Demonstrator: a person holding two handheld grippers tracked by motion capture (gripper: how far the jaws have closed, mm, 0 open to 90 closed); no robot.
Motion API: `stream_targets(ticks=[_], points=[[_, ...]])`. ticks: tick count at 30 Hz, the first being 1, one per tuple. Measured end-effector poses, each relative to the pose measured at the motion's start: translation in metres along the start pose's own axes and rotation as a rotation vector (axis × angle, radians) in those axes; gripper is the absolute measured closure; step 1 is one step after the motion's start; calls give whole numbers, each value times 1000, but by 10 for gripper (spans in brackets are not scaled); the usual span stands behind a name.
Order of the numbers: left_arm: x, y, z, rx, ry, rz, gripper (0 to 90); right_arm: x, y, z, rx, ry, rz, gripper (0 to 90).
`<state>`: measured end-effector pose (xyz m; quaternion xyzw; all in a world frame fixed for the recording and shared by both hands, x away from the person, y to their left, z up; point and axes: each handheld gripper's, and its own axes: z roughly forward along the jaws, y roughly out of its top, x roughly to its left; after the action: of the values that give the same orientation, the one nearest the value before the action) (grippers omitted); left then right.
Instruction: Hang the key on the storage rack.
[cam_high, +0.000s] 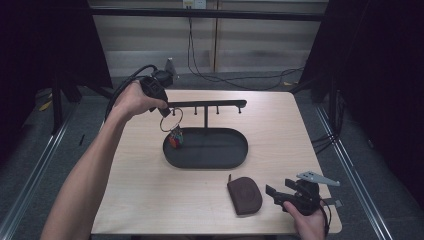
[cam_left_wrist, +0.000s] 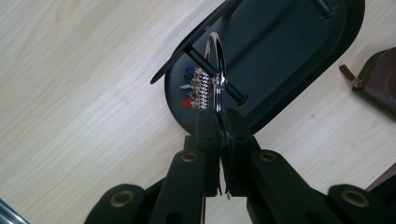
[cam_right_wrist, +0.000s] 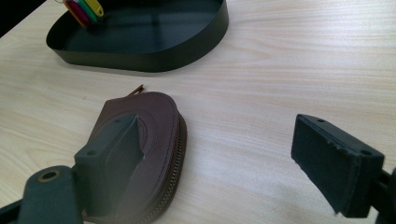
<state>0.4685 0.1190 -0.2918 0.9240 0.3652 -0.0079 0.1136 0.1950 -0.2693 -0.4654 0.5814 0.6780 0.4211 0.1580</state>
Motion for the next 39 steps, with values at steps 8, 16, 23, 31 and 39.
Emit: stream_targets(ticks=[8,16,23,31,39], points=[[6,-9,-1,-2,-12,-47,759,0,0,0,0,-1,1,158],[9,-22,-11,-28,-31,-90,641,0,1,1,2,0,1,158],[7,-32,-18,-41,-29,-93,539,-1,1,3,4,-3,8,158],[2,-46,-20,-100,-60,-111,435,-1,1,2,6,-6,13,159],[-4,-57,-15,-170,-83,-117,380,-2,1,3,7,-9,12,159]])
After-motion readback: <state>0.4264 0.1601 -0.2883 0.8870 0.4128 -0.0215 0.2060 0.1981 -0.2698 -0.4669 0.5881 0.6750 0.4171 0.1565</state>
